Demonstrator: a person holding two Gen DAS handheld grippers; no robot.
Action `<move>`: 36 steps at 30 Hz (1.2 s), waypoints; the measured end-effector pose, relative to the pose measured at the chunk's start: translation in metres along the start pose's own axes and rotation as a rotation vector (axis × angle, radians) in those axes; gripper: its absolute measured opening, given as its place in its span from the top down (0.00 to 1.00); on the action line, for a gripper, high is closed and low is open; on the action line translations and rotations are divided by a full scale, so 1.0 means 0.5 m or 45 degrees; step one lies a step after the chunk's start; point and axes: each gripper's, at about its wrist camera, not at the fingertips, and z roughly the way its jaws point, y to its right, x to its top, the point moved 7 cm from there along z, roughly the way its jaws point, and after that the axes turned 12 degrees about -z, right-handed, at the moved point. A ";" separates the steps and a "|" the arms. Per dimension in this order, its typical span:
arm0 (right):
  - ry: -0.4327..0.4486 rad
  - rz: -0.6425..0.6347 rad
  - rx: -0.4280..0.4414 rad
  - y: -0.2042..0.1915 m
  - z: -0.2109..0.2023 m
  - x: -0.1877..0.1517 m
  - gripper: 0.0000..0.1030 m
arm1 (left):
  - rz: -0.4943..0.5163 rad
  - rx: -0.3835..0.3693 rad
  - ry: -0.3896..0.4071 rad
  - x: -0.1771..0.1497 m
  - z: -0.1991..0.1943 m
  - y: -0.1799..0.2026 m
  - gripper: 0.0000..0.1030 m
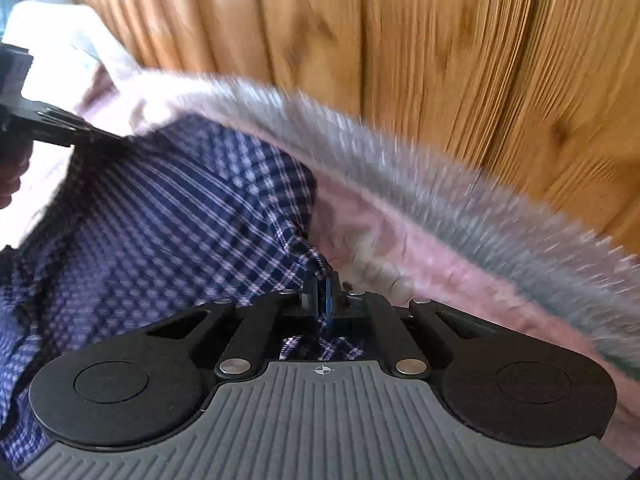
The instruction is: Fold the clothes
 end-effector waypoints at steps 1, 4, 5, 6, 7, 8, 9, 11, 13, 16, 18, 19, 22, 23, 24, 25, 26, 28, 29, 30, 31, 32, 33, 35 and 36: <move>0.037 -0.019 -0.015 -0.020 -0.043 -0.003 1.00 | -0.010 -0.032 0.026 -0.010 -0.043 0.007 0.97; 0.117 -0.082 -0.064 -0.087 -0.174 -0.029 1.00 | -0.069 -0.129 0.047 -0.085 -0.182 0.021 0.97; 0.126 -0.093 -0.079 -0.119 -0.221 -0.052 1.00 | -0.092 -0.148 0.028 -0.128 -0.223 0.023 0.97; 0.122 -0.094 -0.085 -0.160 -0.260 -0.085 1.00 | -0.115 -0.168 0.008 -0.170 -0.264 0.024 0.97; 0.108 -0.088 -0.084 -0.203 -0.289 -0.122 1.00 | -0.141 -0.139 -0.040 -0.229 -0.289 0.016 0.96; 0.095 -0.081 -0.084 -0.247 -0.318 -0.160 1.00 | -0.168 -0.097 -0.096 -0.292 -0.310 0.005 0.96; 0.082 -0.075 -0.084 -0.290 -0.347 -0.198 1.00 | -0.234 -0.025 -0.143 -0.348 -0.319 -0.019 0.95; -0.001 -0.034 -0.056 -0.372 -0.369 -0.287 0.84 | -0.409 0.084 -0.215 -0.439 -0.330 -0.070 0.80; -0.098 0.069 -0.057 -0.422 -0.371 -0.363 0.76 | -0.593 0.095 -0.244 -0.495 -0.342 -0.103 0.77; -0.082 0.357 -0.035 -0.436 -0.390 -0.405 0.71 | -0.727 0.022 -0.201 -0.504 -0.350 -0.091 0.60; 0.016 0.585 -0.031 -0.415 -0.410 -0.410 0.58 | -0.783 -0.084 -0.174 -0.491 -0.341 -0.063 0.44; 0.062 0.700 -0.045 -0.396 -0.412 -0.413 0.52 | -0.806 -0.132 -0.174 -0.482 -0.330 -0.047 0.40; 0.170 1.009 -0.033 -0.338 -0.395 -0.413 0.51 | -0.862 -0.203 -0.198 -0.468 -0.294 -0.015 0.34; 0.196 1.105 -0.005 -0.321 -0.382 -0.415 0.51 | -0.873 -0.198 -0.212 -0.466 -0.280 -0.004 0.33; 0.206 1.189 0.023 -0.310 -0.366 -0.421 0.51 | -0.889 -0.163 -0.208 -0.466 -0.273 -0.008 0.33; 0.210 1.266 0.033 -0.303 -0.353 -0.430 0.51 | -0.907 -0.121 -0.200 -0.466 -0.268 -0.015 0.33; 0.210 1.331 0.033 -0.297 -0.341 -0.440 0.51 | -0.924 -0.078 -0.191 -0.466 -0.263 -0.022 0.33; 0.198 1.424 -0.026 -0.285 -0.324 -0.463 0.50 | -0.938 -0.043 -0.142 -0.461 -0.265 -0.038 0.33; 0.201 1.464 -0.062 -0.277 -0.318 -0.475 0.50 | -0.938 -0.020 -0.121 -0.459 -0.266 -0.046 0.33; 0.211 1.491 -0.094 -0.268 -0.314 -0.483 0.50 | -0.940 0.003 -0.109 -0.456 -0.267 -0.052 0.33; 0.229 1.505 -0.122 -0.258 -0.310 -0.488 0.49 | -0.942 0.026 -0.099 -0.453 -0.267 -0.057 0.33; 0.248 1.511 -0.140 -0.249 -0.307 -0.490 0.51 | -0.940 0.042 -0.090 -0.448 -0.263 -0.060 0.33; 0.268 1.506 -0.141 -0.244 -0.304 -0.485 0.54 | -0.920 0.044 -0.078 -0.441 -0.265 -0.058 0.34; 0.331 1.440 -0.091 -0.242 -0.309 -0.453 0.88 | -0.862 0.034 -0.048 -0.424 -0.269 -0.050 0.39; 0.347 1.371 -0.089 -0.247 -0.315 -0.432 0.88 | -0.825 0.026 -0.030 -0.412 -0.269 -0.044 0.40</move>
